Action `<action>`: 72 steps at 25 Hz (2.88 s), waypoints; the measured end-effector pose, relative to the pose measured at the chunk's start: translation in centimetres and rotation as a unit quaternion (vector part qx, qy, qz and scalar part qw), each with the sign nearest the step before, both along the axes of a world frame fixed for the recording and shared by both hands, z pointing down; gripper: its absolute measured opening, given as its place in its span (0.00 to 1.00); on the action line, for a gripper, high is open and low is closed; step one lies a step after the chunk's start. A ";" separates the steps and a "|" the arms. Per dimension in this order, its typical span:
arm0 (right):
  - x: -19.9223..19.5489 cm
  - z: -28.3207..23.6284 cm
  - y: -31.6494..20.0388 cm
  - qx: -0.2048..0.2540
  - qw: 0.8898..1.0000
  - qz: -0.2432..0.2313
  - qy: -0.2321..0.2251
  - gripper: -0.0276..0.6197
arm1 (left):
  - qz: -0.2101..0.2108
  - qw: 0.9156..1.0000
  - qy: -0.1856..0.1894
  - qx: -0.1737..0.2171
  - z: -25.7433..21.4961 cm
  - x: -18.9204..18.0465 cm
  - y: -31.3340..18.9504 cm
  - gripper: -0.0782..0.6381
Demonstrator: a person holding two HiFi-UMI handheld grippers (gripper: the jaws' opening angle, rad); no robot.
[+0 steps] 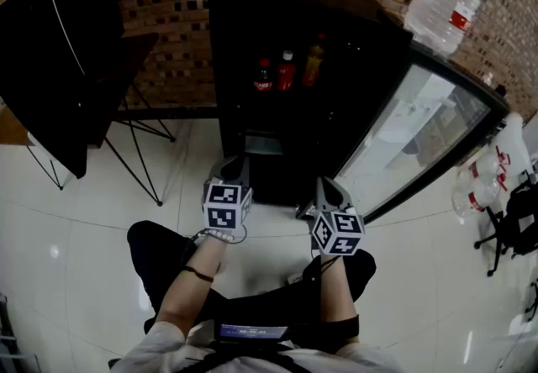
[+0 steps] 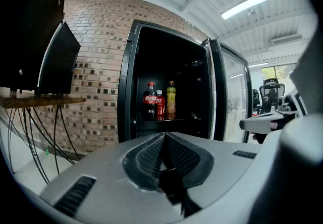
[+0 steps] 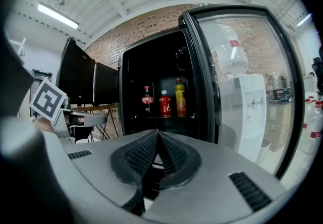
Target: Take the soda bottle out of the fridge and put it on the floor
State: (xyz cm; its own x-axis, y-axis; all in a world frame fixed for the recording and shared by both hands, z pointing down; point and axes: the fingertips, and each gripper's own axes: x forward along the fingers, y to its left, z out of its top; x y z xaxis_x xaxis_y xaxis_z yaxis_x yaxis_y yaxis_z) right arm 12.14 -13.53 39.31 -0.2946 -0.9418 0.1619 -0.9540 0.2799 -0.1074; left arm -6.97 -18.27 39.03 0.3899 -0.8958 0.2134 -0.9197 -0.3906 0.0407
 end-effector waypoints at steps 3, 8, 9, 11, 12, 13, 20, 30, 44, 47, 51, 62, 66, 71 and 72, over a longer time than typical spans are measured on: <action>0.3 -0.2 0.0 0.000 1.000 0.000 0.001 0.07 | 0.002 1.000 -0.006 0.015 -2.0 0.5 -2.0 0.24; 0.4 0.0 -0.1 -0.001 1.000 0.000 0.002 0.07 | -0.002 0.999 -0.014 0.046 -5.5 1.1 -5.9 0.33; 0.4 0.0 -0.1 -0.002 1.000 -0.001 0.002 0.07 | -0.003 0.999 -0.015 0.052 -6.3 1.3 -6.7 0.33; 0.3 0.1 -0.1 -0.003 1.000 -0.001 0.002 0.07 | -0.005 0.998 -0.019 0.063 -7.8 1.7 -8.4 0.36; 0.3 0.1 -0.2 -0.004 1.000 -0.001 0.002 0.07 | -0.005 0.998 -0.019 0.065 -8.4 2.0 -9.3 0.38; 0.3 0.1 -0.2 -0.004 1.000 -0.001 0.002 0.07 | -0.004 0.998 -0.016 0.066 -9.0 2.3 -10.3 0.40; 0.9 0.1 -0.3 -0.004 1.000 0.003 -0.004 0.07 | -0.016 0.998 -0.023 0.059 -11.1 4.4 -16.6 0.44; 1.1 0.4 -0.6 -0.010 1.000 0.001 -0.017 0.07 | -0.041 0.998 -0.034 0.036 -11.1 5.0 -22.6 0.47; 1.4 0.5 -0.7 -0.011 1.000 0.004 -0.024 0.07 | -0.049 0.996 -0.068 0.022 -10.6 4.5 -24.9 0.33; 1.4 0.4 -0.8 -0.010 1.000 0.004 -0.024 0.07 | -0.040 0.997 -0.060 0.017 -10.9 4.7 -24.9 0.32; 1.4 0.4 -0.8 -0.009 1.000 0.003 -0.023 0.07 | -0.018 0.998 -0.058 0.027 -12.0 5.1 -23.1 0.32; 0.5 0.2 -0.8 -0.004 1.000 -0.005 -0.012 0.07 | 0.059 0.996 -0.057 0.042 -11.2 6.3 -12.5 0.32; 0.3 0.3 -0.5 -0.004 1.000 -0.005 -0.008 0.07 | 0.080 0.995 -0.055 0.017 -6.9 6.4 -9.0 0.32; 0.1 0.4 -0.6 -0.004 1.000 -0.006 -0.004 0.07 | 0.098 0.993 -0.057 -0.032 -0.1 6.4 -5.6 0.32; 0.0 0.4 -0.6 -0.005 1.000 -0.007 -0.004 0.07 | 0.099 0.992 -0.058 -0.045 1.5 6.4 -5.2 0.32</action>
State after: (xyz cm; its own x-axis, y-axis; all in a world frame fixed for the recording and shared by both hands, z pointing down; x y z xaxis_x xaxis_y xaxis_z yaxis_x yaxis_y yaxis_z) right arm 12.12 -14.11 39.76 -0.3084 -0.9362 0.1684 -0.9493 0.2916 -0.1174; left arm -0.59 -23.43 40.55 0.5249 -0.7790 0.3430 -0.8253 -0.5644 -0.0190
